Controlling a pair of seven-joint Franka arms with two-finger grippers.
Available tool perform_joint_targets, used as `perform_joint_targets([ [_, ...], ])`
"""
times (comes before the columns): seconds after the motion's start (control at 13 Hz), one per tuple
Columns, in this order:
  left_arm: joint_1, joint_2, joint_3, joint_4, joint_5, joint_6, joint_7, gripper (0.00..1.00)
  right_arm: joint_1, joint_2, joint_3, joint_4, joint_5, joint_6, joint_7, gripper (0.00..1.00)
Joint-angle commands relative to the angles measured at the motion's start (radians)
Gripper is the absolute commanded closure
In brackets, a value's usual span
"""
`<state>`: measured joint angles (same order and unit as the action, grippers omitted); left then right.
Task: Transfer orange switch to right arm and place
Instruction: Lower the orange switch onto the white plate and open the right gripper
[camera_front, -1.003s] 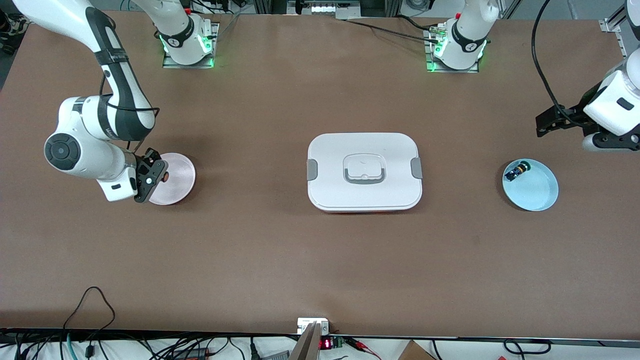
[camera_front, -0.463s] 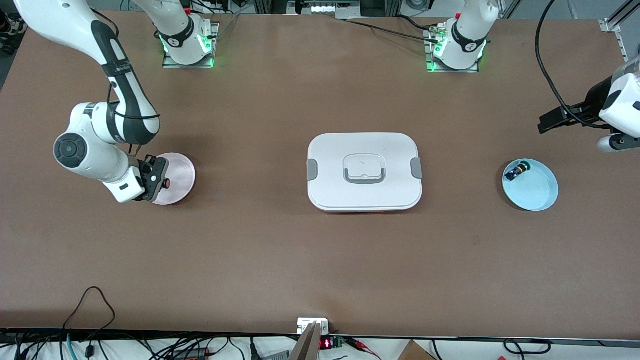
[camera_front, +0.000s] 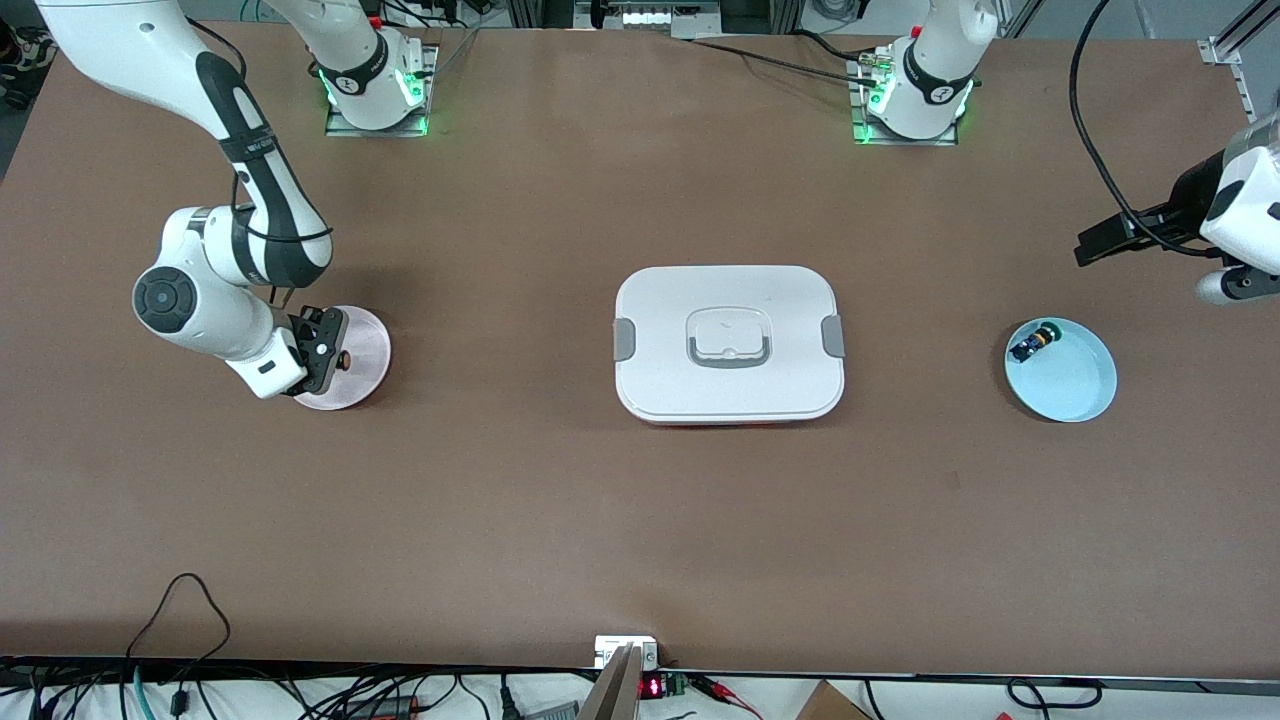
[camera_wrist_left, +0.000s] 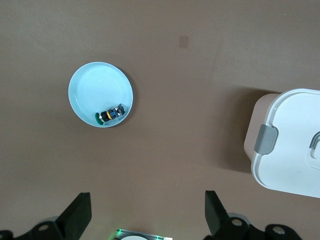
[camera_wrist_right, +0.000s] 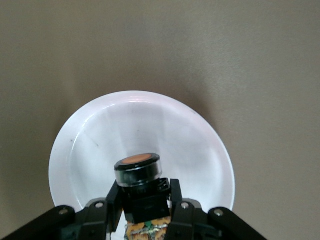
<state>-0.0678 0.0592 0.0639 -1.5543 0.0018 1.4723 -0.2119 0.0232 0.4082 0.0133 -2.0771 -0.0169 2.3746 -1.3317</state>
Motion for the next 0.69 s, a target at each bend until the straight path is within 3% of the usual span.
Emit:
perform_joint_targets([
  [0.0, -0.01, -0.012, 0.008, 0.005, -0.009, -0.018, -0.014, 0.0, -0.011, -0.005, 0.01, -0.044, -0.008, 0.041, -0.017, 0.7],
  [0.62, -0.009, -0.009, 0.007, 0.005, -0.011, -0.018, -0.012, 0.0, -0.04, -0.005, 0.01, -0.121, -0.008, 0.126, -0.043, 0.68],
])
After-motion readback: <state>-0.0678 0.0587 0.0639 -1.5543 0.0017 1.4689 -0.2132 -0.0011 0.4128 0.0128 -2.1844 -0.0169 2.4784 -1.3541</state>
